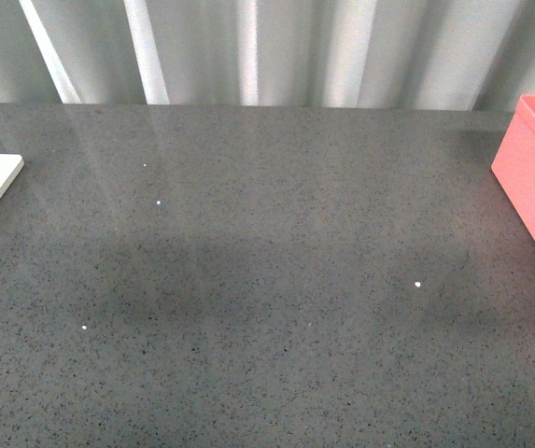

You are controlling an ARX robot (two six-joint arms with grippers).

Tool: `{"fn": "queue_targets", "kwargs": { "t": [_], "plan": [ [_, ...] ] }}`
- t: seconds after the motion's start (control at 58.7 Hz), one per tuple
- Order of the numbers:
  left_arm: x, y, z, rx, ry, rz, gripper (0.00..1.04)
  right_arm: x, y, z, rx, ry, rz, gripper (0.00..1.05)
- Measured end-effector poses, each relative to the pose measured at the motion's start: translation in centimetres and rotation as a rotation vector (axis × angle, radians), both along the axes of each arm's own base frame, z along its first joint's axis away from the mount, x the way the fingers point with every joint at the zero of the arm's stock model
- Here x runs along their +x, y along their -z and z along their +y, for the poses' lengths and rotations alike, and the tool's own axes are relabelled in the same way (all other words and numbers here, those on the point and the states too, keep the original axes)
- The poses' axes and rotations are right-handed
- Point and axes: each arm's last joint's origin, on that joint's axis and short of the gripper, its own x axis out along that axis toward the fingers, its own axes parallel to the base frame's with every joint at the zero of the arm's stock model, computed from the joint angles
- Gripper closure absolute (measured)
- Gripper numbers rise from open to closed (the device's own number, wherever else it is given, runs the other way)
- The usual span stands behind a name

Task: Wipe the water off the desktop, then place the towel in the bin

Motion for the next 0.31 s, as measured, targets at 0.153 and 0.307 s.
{"fn": "queue_targets", "kwargs": {
  "t": [0.153, 0.307],
  "plan": [
    [0.00, 0.00, 0.00, 0.000, 0.000, 0.000, 0.07, 0.00, 0.00, 0.00, 0.000, 0.000, 0.000, 0.07],
    [0.00, 0.00, 0.00, 0.000, 0.000, 0.000, 0.07, 0.00, 0.00, 0.00, 0.000, 0.000, 0.000, 0.07]
  ]
}}
